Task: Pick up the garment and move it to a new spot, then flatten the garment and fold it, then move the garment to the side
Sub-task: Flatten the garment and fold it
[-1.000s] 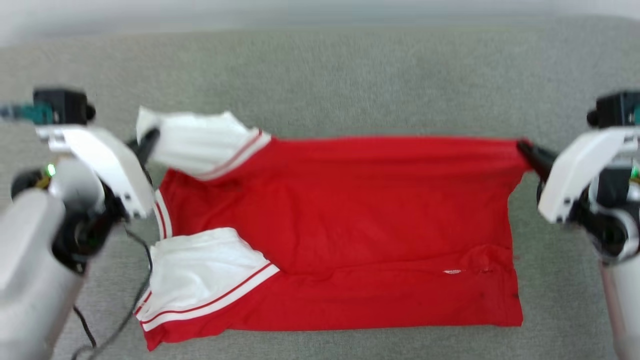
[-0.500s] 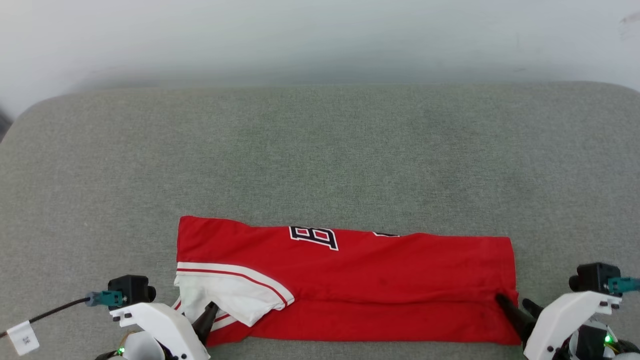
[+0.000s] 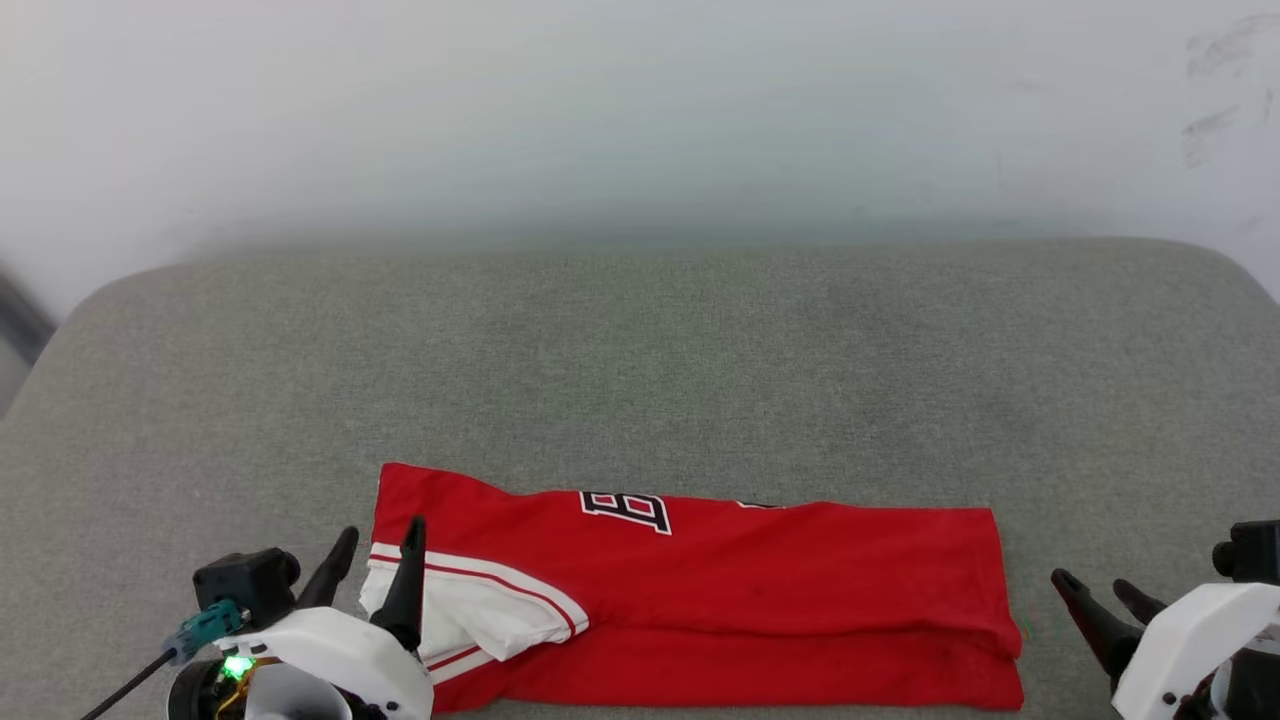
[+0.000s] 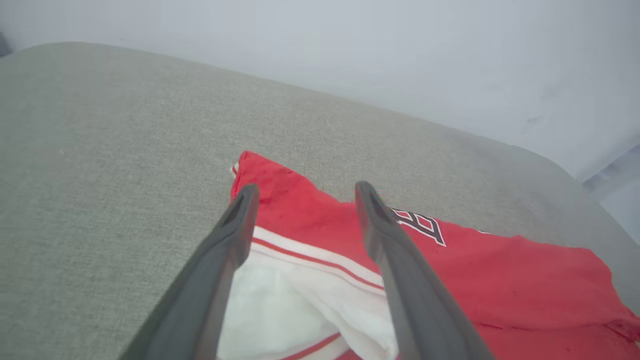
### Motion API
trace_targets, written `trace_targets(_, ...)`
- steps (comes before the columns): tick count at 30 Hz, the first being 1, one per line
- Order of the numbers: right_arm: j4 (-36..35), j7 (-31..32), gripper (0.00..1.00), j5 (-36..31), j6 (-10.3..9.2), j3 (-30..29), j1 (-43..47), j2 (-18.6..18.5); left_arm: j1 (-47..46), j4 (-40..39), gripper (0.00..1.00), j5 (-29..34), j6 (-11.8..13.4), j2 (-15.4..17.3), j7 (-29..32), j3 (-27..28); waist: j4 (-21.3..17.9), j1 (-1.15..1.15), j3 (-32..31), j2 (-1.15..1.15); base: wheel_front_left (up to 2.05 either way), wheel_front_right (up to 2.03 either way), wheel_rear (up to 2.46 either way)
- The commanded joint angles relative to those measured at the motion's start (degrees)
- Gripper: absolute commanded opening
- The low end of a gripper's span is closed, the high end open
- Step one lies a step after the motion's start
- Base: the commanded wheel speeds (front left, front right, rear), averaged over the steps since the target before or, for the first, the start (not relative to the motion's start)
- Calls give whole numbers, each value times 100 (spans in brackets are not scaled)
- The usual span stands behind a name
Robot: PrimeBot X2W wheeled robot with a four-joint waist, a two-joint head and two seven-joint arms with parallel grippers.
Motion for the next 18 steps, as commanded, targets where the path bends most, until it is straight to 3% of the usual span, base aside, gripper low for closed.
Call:
trace_targets(1, -30, 104, 100, -59, -2, -40, -22, -77, -4, -80, 100, 92, 31, 22, -144, 40, 4, 1, -66, 0, 0, 0, 0)
trace_targets(8, 148, 858, 100, -246, -2, -329, -139, -249, -88, -558, 100, 842, 260, 25, -560, 196, 235, 1, -103, 0, 0, 0, 0)
trace_targets(18, 561, 1444, 100, -433, -2, -304, -461, 0, -162, -1204, 100, 1659, 396, -124, -611, 337, 754, 1, 354, 0, 0, 0, 0)
